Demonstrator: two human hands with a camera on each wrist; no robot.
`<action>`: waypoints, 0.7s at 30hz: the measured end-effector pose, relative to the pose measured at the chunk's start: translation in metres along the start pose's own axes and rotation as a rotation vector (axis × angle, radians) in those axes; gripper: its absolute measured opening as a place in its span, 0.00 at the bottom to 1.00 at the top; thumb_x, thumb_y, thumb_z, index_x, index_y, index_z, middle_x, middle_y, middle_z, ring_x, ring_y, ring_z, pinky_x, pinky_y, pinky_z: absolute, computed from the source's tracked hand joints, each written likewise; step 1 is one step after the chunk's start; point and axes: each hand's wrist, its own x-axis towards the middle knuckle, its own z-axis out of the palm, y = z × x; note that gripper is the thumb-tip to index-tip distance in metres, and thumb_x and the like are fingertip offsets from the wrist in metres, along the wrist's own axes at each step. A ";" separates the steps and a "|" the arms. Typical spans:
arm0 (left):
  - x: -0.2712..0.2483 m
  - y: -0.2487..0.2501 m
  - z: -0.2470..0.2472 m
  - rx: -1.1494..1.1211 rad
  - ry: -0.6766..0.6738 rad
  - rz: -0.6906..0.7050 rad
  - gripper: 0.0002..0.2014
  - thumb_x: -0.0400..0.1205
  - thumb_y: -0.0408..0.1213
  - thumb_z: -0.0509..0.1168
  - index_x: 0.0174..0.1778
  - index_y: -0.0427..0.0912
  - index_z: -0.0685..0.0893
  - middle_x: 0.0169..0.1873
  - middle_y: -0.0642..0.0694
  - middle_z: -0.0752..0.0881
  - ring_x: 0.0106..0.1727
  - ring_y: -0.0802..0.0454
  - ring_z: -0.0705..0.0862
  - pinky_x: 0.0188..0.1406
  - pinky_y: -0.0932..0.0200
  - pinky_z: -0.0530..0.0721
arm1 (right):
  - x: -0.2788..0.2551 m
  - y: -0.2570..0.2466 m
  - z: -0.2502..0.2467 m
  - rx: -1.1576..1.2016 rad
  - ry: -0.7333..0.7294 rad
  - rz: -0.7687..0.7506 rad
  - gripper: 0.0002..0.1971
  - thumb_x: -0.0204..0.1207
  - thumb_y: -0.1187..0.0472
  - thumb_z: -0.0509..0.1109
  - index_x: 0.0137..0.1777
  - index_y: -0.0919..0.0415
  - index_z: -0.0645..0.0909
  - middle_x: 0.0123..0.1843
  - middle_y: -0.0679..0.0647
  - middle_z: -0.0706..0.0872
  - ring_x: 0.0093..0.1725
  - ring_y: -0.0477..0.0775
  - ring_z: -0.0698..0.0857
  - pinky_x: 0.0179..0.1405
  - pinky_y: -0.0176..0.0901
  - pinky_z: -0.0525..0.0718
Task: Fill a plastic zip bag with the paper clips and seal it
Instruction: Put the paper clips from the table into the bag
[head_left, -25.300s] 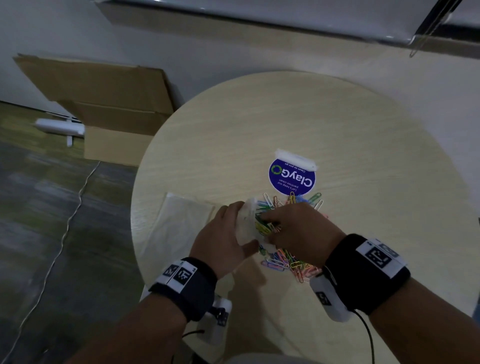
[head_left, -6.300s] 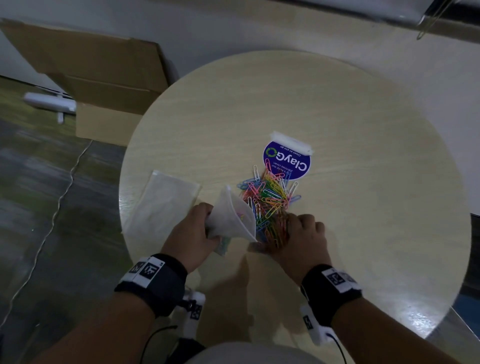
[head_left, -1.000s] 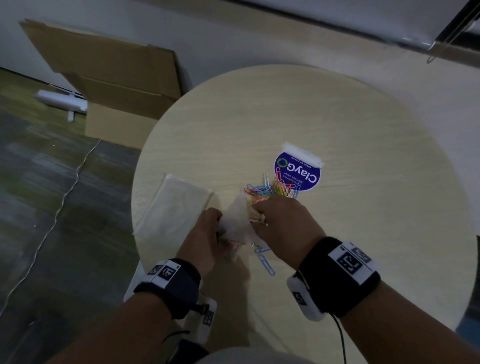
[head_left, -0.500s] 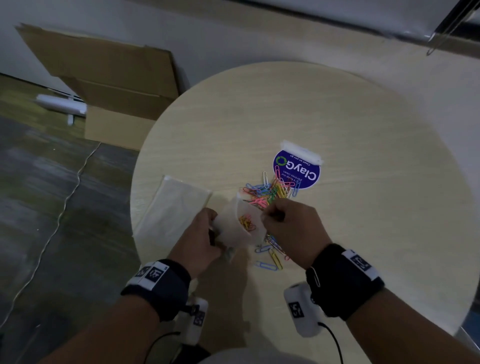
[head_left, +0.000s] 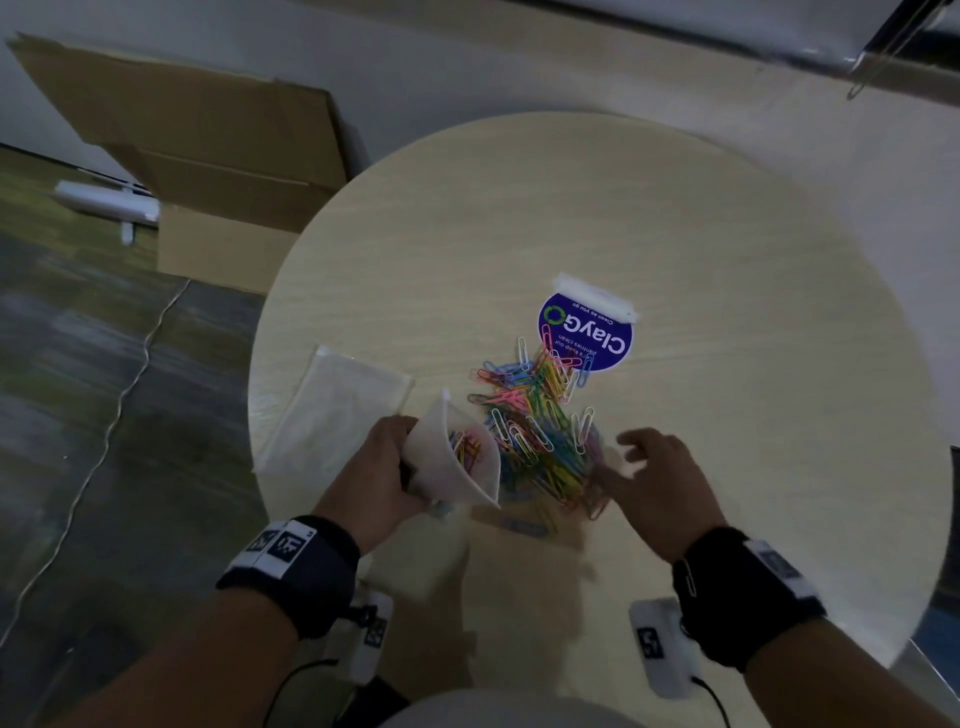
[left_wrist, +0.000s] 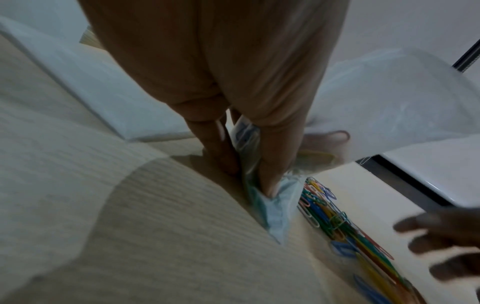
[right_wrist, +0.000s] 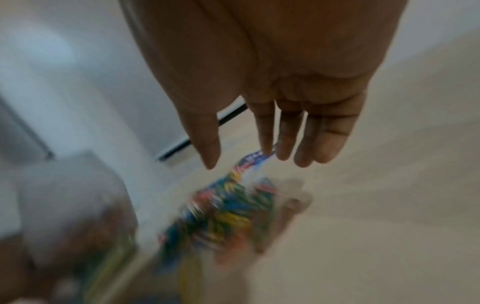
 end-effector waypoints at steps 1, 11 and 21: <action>0.000 0.000 0.000 -0.007 0.009 -0.001 0.37 0.66 0.34 0.83 0.64 0.57 0.69 0.60 0.47 0.78 0.53 0.51 0.84 0.55 0.46 0.86 | -0.003 0.008 0.004 -0.085 -0.025 0.025 0.33 0.59 0.37 0.78 0.62 0.53 0.78 0.57 0.56 0.81 0.53 0.58 0.84 0.54 0.49 0.83; -0.001 0.004 0.006 -0.024 0.035 -0.035 0.36 0.67 0.32 0.82 0.63 0.57 0.69 0.59 0.47 0.80 0.52 0.52 0.85 0.54 0.44 0.88 | 0.013 -0.006 0.032 -0.177 -0.045 -0.146 0.25 0.64 0.56 0.74 0.63 0.59 0.80 0.54 0.63 0.80 0.52 0.70 0.82 0.53 0.54 0.81; -0.002 0.005 0.004 -0.030 0.025 -0.038 0.35 0.67 0.33 0.80 0.61 0.60 0.68 0.57 0.47 0.79 0.51 0.52 0.85 0.52 0.46 0.87 | 0.038 -0.038 0.042 -0.402 -0.012 -0.147 0.32 0.68 0.35 0.68 0.63 0.59 0.74 0.59 0.59 0.75 0.57 0.64 0.74 0.59 0.55 0.76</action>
